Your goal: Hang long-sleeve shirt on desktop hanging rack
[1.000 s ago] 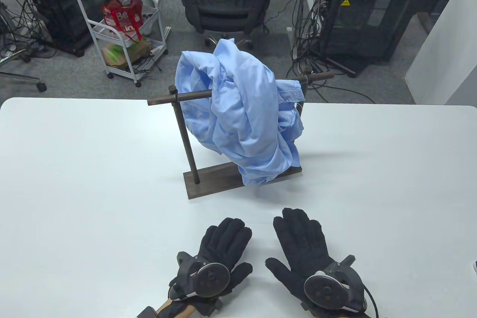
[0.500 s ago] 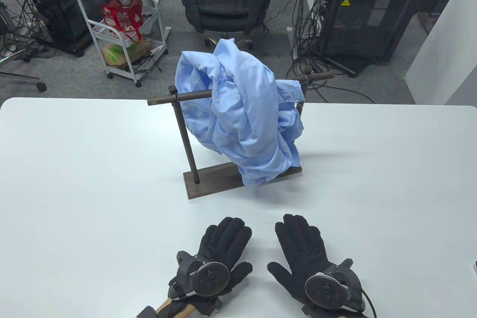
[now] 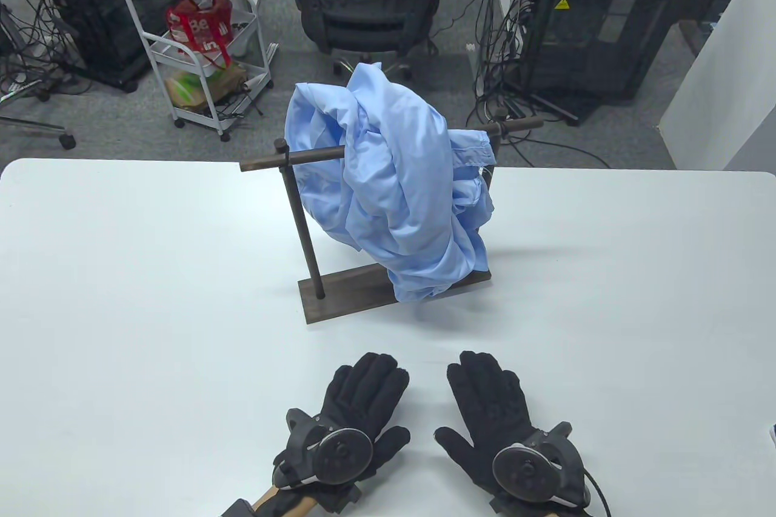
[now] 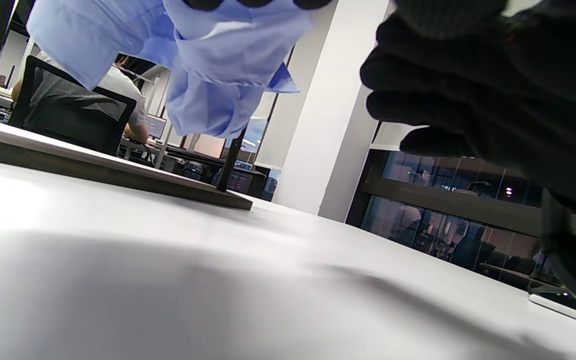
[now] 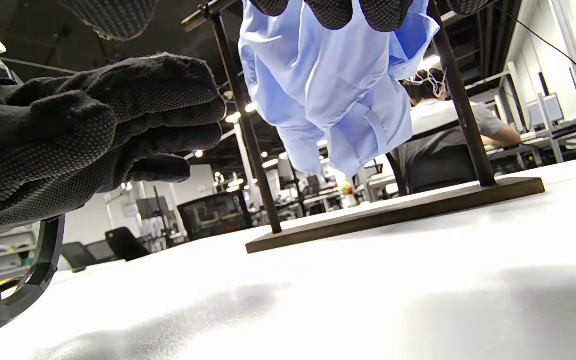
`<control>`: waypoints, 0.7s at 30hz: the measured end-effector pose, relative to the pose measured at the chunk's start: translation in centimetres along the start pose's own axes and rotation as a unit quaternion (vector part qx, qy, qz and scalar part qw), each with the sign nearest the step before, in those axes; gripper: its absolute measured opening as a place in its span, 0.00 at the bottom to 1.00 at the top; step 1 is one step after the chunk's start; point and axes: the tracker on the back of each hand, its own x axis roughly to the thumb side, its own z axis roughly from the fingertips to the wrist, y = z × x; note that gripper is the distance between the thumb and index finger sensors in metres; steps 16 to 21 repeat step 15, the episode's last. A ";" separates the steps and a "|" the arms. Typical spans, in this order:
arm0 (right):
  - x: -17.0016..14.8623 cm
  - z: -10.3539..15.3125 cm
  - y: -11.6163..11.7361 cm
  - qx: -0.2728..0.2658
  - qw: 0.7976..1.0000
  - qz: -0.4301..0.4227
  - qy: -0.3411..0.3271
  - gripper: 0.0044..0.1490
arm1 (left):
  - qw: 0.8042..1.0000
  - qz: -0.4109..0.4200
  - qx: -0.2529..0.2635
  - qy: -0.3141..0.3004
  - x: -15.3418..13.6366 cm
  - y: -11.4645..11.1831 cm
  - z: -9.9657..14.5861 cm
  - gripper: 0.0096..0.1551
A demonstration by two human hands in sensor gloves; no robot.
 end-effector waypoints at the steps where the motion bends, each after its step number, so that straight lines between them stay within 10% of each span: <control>1: 0.0 0.0 0.0 0.001 1.000 0.000 0.001 0.51 | 1.000 0.000 0.000 0.000 0.0 0.0 0.0 0.50; 21: 0.0 0.1 0.6 0.015 1.000 0.011 -0.009 0.51 | 1.000 -0.002 -0.013 -0.004 0.2 -0.5 -0.1 0.50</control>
